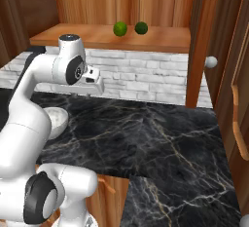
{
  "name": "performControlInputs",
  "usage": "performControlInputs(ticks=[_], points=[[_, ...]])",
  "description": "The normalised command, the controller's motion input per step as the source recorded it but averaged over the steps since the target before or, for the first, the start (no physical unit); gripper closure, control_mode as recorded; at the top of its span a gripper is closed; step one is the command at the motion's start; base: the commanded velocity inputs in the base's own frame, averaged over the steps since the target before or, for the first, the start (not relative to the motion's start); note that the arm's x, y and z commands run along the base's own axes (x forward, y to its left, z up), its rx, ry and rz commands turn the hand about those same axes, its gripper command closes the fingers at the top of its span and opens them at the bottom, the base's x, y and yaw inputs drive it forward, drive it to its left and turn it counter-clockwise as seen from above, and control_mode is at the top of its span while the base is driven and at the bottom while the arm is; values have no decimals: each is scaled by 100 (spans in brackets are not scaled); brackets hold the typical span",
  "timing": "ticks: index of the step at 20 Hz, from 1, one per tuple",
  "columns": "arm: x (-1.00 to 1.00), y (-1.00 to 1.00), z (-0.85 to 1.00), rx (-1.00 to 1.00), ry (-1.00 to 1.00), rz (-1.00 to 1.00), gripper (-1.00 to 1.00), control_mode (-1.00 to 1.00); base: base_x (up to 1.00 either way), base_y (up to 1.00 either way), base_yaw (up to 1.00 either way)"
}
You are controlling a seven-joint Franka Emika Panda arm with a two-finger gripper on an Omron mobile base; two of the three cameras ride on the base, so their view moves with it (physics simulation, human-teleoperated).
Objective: Pick the limes from the cabinet and place them in one bowl. Pick the onion from the sink and place it in the other bowl.
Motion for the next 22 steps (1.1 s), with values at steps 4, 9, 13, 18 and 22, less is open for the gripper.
performControlInputs(ticks=[4,9,13,18,22], points=[[-1,-3,3,-1,-3,-4,-100,-100,0,0,0],[-22,-9,31,0,-16,-21,-100,-100,0,0,0],[-20,-8,52,-5,-23,-22,-100,-100,0,0,0],[2,-17,36,-4,-27,-13,-100,-100,0,0,0],[18,-18,26,-11,-40,0,-100,-100,0,0,0]])
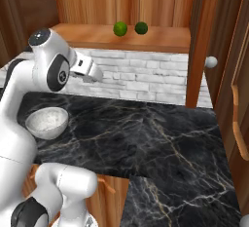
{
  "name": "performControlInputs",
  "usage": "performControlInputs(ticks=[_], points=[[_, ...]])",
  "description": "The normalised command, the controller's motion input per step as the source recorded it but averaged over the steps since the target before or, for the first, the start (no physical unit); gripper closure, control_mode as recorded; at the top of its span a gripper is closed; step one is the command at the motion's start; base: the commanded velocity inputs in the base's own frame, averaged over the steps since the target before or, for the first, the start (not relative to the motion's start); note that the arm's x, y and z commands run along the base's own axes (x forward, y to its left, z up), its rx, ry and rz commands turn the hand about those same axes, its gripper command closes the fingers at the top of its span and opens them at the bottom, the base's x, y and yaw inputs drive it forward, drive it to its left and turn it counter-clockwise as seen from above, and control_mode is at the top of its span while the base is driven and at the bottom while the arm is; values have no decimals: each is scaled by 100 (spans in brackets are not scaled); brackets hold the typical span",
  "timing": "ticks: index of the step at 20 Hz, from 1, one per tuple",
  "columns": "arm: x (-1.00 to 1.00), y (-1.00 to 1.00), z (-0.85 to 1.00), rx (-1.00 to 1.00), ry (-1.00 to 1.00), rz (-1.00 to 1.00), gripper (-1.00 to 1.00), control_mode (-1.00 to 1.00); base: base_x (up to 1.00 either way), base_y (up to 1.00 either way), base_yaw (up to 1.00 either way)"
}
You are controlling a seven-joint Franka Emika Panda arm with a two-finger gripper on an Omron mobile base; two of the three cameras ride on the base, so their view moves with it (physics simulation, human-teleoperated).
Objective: Pick the limes from the cabinet and place them in one bowl. Pick the onion from the sink and place it in the other bowl.
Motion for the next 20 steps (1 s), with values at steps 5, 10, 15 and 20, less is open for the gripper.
performControlInputs(ticks=[5,10,15,20], points=[[17,-31,57,-2,-9,-2,-100,-100,0,0,0],[2,-17,71,1,-3,-3,-100,-100,0,0,0],[10,-13,41,0,-16,0,-100,-100,0,0,0],[33,-29,4,0,-1,0,-100,-100,0,0,0]])
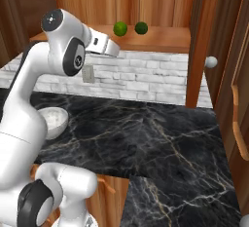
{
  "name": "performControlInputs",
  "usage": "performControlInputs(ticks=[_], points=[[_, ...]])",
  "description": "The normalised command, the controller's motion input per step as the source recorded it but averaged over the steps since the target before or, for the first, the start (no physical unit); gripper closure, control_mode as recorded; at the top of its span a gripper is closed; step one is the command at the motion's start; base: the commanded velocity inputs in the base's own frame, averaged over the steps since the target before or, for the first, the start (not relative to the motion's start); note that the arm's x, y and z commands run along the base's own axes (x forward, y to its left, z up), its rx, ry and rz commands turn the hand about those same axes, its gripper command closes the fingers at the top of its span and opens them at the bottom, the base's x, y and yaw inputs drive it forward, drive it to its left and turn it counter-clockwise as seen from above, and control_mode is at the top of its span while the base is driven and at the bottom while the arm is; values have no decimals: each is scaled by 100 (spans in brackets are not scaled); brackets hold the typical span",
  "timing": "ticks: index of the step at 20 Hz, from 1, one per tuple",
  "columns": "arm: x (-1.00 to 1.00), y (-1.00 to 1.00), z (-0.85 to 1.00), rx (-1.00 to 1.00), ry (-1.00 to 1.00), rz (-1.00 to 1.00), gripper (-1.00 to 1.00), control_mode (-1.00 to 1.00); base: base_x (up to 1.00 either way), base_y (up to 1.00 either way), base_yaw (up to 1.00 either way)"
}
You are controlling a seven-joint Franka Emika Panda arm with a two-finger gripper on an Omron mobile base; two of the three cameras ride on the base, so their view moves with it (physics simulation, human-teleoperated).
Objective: Pick the limes from the cabinet and place them in one bowl. Pick the onion from the sink and place it in the other bowl.
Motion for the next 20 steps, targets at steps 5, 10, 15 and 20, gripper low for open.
performControlInputs(ticks=[5,10,15,20], points=[[13,-14,50,0,-7,-1,-100,-100,0,0,0],[25,0,33,3,-15,6,-100,-100,0,0,0],[54,3,0,1,-4,5,-100,-100,0,0,0],[53,1,-1,-7,5,11,-100,-100,0,0,0]])
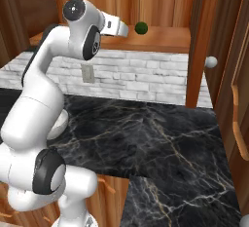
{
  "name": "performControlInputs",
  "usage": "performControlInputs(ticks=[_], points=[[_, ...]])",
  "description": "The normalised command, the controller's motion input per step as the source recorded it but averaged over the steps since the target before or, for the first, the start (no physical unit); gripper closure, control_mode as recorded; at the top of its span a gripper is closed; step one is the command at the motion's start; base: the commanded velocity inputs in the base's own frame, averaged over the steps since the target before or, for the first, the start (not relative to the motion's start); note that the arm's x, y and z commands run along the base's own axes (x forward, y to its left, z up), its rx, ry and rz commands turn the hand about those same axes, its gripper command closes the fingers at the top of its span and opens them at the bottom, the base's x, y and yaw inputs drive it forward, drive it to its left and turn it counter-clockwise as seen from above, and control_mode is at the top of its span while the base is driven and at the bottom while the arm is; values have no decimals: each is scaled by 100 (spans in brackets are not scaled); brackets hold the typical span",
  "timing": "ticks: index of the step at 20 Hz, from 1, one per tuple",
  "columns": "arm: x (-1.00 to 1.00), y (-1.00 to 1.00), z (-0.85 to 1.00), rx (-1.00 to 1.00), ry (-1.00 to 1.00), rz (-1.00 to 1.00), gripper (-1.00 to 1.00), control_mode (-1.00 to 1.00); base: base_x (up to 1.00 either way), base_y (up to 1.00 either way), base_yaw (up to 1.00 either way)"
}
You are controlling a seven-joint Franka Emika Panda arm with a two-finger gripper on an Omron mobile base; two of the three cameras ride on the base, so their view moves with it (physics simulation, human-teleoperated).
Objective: Pick the limes from the cabinet and place them in one bowl. Pick the onion from the sink and place it in the other bowl.
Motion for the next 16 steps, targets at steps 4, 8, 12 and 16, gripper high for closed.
performControlInputs(ticks=[4,8,12,16], points=[[58,0,-12,-4,7,0,-100,-100,0,0,0],[58,1,-12,-15,14,-9,-100,-100,0,0,0],[56,9,-1,-6,2,-5,-100,-100,0,0,0],[57,7,-2,0,0,0,-100,-100,0,0,0]])
